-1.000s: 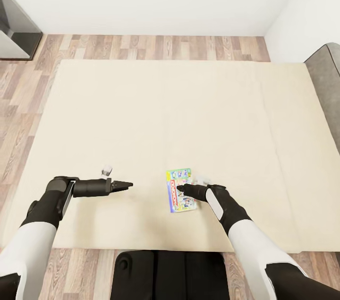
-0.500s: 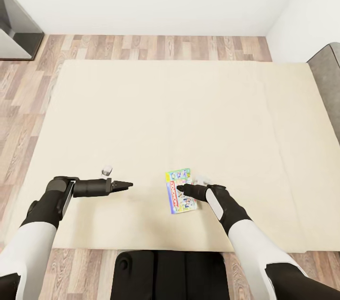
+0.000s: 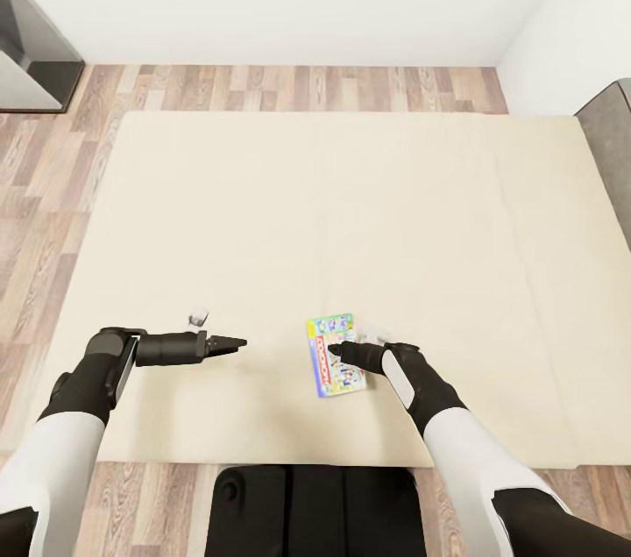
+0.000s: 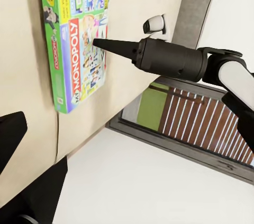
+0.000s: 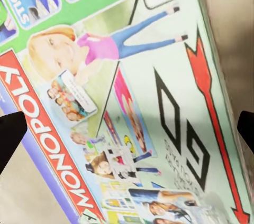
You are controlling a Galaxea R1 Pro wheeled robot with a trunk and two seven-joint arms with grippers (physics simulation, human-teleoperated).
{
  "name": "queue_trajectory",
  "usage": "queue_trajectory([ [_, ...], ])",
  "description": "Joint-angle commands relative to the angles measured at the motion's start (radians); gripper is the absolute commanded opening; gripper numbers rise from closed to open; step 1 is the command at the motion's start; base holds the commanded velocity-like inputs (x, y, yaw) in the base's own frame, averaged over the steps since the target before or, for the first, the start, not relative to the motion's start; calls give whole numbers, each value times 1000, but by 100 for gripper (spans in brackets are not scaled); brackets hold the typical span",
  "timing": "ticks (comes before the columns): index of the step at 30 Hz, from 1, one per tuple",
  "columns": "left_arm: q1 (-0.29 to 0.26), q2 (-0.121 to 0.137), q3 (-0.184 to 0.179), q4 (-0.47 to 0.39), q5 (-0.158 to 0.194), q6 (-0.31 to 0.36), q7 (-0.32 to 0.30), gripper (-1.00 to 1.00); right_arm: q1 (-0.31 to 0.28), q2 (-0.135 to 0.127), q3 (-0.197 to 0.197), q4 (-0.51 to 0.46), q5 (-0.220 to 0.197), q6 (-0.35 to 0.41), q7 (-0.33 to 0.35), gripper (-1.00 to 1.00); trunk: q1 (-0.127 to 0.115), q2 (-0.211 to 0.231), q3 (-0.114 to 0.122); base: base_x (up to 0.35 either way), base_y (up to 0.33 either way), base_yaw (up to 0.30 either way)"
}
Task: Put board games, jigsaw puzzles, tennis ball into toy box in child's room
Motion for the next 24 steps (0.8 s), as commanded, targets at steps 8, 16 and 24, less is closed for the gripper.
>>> queue_trajectory([
  [8, 0, 0, 3, -1, -11, 10, -9, 100, 0, 0, -1, -1, -2, 5, 1, 100, 1, -2, -1, 0, 74, 0],
  [16, 0, 1, 3, -1, -11, 10, -9, 100, 0, 0, -1, -1, -2, 5, 1, 100, 1, -2, -1, 0, 75, 0],
  [24, 0, 1, 3, -1, -11, 10, -9, 100, 0, 0, -1, -1, -2, 5, 1, 100, 1, -2, -1, 0, 74, 0],
])
